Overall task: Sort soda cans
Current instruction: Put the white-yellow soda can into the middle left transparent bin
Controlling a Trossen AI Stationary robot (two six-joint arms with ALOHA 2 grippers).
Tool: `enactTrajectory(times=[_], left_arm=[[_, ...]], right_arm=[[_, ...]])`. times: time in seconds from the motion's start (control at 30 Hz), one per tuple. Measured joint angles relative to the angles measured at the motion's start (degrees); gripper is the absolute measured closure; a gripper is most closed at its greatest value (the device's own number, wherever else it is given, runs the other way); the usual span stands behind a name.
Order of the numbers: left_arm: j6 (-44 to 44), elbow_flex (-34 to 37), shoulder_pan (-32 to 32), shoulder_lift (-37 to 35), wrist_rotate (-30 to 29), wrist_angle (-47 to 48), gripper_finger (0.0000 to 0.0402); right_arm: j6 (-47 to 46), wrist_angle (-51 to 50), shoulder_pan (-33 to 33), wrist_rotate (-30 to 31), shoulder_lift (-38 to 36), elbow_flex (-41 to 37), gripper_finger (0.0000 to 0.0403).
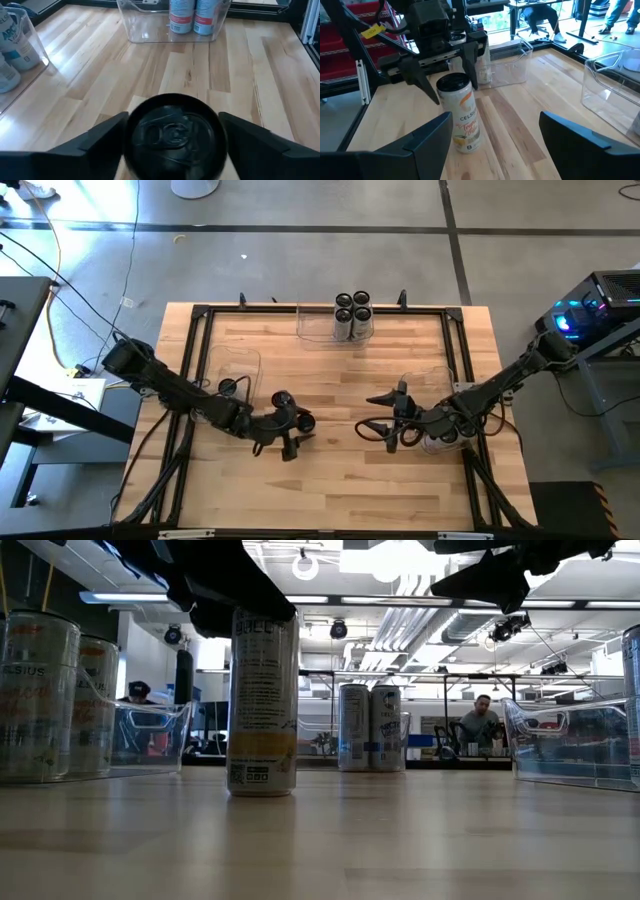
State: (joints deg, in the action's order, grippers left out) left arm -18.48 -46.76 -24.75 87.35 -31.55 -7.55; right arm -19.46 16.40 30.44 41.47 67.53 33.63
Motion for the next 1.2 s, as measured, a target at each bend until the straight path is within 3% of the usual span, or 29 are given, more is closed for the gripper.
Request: enactTrajectory(times=[0.13,0.3,0.43,0.6,0.73,1.0,1.1,1.2], left_arm=[[-0.07,-0.49,-0.02,-0.77,0.45,0.70,0.0157],[-0.47,-5.09,-0.02,-3.14,0.60,6.59,0.0157],[-0.50,-12.59,-0.13,-6.66,-3.84,20.61,0.0157],[-4.80,-24.43,0.37,-12.78,-13.94,44.68,0.0157],[-13.04,-28.28,1.90,-18.60,-20.46,60.63,0.0157],[-40.22,-25.63,3.38,-27.95,-28.69,89.82,0.0157],[-48.81,-23.37,3.41,-29.78,-29.81,97.20,0.0157],[-53.13,-19.69,3.48,-31.42,-29.16,96.70,0.0157]], right_arm=[[-0.02,-0.01,0.00,-0.02,0.00,0.00,0.0111],[-0.02,-0.04,0.00,-0.04,0.02,0.02,0.0111],[-0.02,-0.49,0.00,-0.04,0.02,0.04,0.0111],[-0.02,-0.95,0.00,-0.07,0.02,0.04,0.0111],[0.02,-1.22,0.00,-0.07,0.02,0.04,0.0111],[0.20,-2.04,0.00,-0.09,0.04,0.04,0.0111],[0.09,-2.04,0.00,-0.07,0.04,0.04,0.0111],[0.01,-2.03,0.00,-0.07,0.03,0.04,0.0111]])
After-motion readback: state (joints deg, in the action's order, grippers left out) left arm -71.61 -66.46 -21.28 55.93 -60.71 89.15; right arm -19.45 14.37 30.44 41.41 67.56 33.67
